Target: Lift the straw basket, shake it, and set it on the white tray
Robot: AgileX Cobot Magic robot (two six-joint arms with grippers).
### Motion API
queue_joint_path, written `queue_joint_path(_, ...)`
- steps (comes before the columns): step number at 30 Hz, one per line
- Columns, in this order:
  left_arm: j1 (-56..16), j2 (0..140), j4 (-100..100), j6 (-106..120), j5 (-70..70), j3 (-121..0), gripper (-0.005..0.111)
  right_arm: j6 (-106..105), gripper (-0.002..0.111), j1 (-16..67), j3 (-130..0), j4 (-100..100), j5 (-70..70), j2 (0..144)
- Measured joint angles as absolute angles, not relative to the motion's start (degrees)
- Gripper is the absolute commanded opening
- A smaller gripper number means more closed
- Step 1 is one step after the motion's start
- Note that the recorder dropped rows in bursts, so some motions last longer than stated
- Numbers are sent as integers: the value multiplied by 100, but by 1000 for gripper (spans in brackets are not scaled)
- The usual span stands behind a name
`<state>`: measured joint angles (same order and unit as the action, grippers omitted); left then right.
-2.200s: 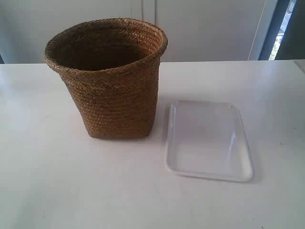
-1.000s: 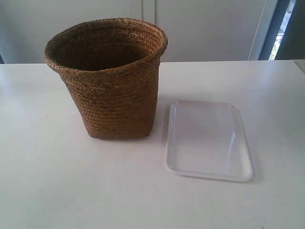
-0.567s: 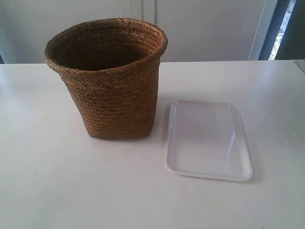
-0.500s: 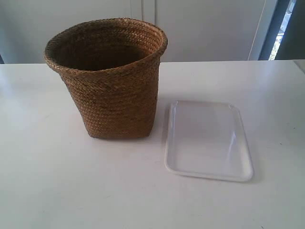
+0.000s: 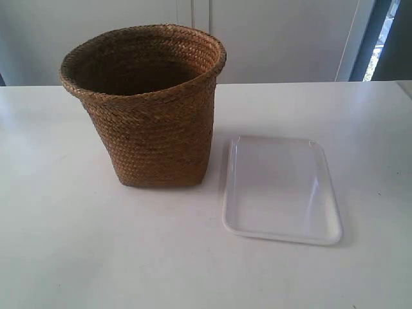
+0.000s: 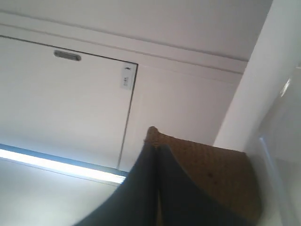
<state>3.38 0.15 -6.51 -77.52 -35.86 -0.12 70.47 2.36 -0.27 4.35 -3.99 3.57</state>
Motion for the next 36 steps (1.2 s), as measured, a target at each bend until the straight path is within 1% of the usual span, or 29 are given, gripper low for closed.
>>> queue_joint_path(3, 338, 88, 435, -6975, -2427, -12, 0, 6499, 0, 236, -27, 422, 0, 357)
queue_joint_path(5, 338, 281, 1094, -6160, -2058, -2, 0, 6354, 0, 236, -27, 422, 281, 357)
queue_joint_path(7, 338, 516, 1468, -5512, -1985, -3, 0, 6312, 0, 236, -111, 422, 415, 357)
queue_joint_path(12, 303, 1002, 1697, -4250, -1971, -3, 0, 5999, 0, 236, -696, 122, 423, 480)
queue_joint_path(15, 141, 1035, 1628, -3624, -2057, -97, 0, 5261, 0, 236, -1140, -162, 290, 703)
queue_joint_path(17, 92, 1092, 1530, -3108, -1902, -363, 0, 4803, 0, 236, -1450, -235, 212, 966)
queue_joint_path(18, 81, 1239, 1504, -2678, -1556, -740, 0, 4266, 0, 236, -1788, -277, 190, 1297)
queue_joint_path(21, 81, 1635, 1474, -2083, -1009, -1407, 0, 3591, 0, 236, -2314, -297, 240, 2008)
queue_joint_path(22, 81, 2010, 1462, -1728, -793, -1886, 0, 3236, 0, 236, -2686, -297, 287, 2505)
queue_joint_path(23, 81, 2249, 1451, -1586, -687, -2116, 0, 2980, 0, 236, -2895, -309, 302, 2846)
queue_joint_path(24, 81, 2767, 1451, -1439, -482, -2497, 0, 2547, 0, 236, -3287, -334, 332, 3299)
queue_joint_path(27, 81, 3818, 1356, -1341, -198, -3187, 0, 1339, 0, 236, -4323, -417, 786, 4369)
queue_joint_path(29, 81, 4777, 1233, -1261, 0, -4059, 0, 993, 0, 236, -5390, -432, 1663, 5291)
queue_joint_path(30, 81, 5068, 1222, -1250, 128, -4392, 0, 926, 0, 236, -5678, -437, 1932, 5520)
queue_joint_path(31, 81, 5478, 1222, -1190, 385, -4865, 0, 802, 0, 236, -6246, -461, 2491, 5925)
queue_joint_path(32, 81, 5703, 1222, -1071, 710, -5237, 0, 731, 0, 236, -6522, -461, 2804, 6140)
queue_joint_path(33, 81, 6079, 1222, -822, 1344, -5789, 0, 571, 0, 236, -6997, -461, 3448, 6553)
queue_joint_path(36, 81, 6583, 1222, -311, 2366, -6548, 0, 0, 0, 236, -7663, -230, 4629, 7103)
